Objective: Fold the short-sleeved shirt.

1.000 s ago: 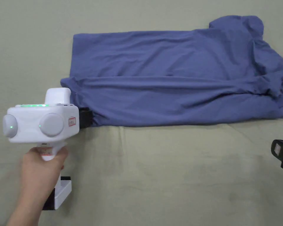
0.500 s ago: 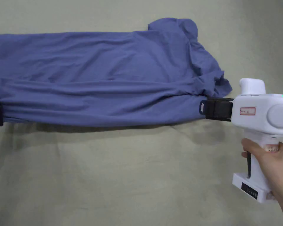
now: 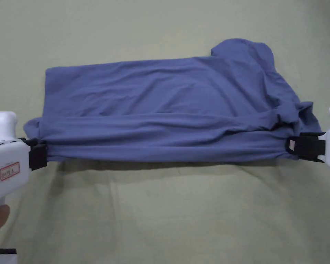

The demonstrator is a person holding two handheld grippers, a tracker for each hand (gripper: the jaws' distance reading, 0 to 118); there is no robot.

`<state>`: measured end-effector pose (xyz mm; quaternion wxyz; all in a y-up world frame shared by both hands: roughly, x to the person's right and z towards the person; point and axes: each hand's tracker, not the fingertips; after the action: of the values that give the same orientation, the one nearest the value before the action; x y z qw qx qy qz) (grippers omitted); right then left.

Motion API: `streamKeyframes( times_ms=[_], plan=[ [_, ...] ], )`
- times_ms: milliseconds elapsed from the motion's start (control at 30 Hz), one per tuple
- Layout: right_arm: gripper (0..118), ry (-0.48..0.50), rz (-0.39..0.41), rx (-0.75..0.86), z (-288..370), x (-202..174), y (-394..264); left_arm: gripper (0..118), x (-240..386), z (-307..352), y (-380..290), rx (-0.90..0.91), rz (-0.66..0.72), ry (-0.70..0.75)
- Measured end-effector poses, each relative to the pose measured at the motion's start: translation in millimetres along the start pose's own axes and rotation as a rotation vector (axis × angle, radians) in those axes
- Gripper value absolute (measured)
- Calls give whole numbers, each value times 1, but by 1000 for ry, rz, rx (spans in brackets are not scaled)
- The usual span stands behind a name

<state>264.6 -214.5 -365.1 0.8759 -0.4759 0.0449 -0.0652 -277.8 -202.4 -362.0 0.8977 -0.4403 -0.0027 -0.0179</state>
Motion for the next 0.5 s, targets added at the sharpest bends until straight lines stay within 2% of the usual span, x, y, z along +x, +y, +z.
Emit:
streamKeyframes(
  times_ms=[133, 267, 400, 500],
  plan=[
    [15, 27, 12, 13, 39, -11, -26, 8, -3, 23, -10, 17, -65, 61],
    [15, 13, 26, -11, 57, -11, -53, 8, -2, 35, -37, -15, -81, 51],
    [15, 18, -11, -62, 47, -12, -82, 8, 1, 13, -74, -130, -118, 83],
    [15, -9, -6, -90, 32, -14, -93, 8, 2, -6, -91, -193, -131, 72]
  ],
)
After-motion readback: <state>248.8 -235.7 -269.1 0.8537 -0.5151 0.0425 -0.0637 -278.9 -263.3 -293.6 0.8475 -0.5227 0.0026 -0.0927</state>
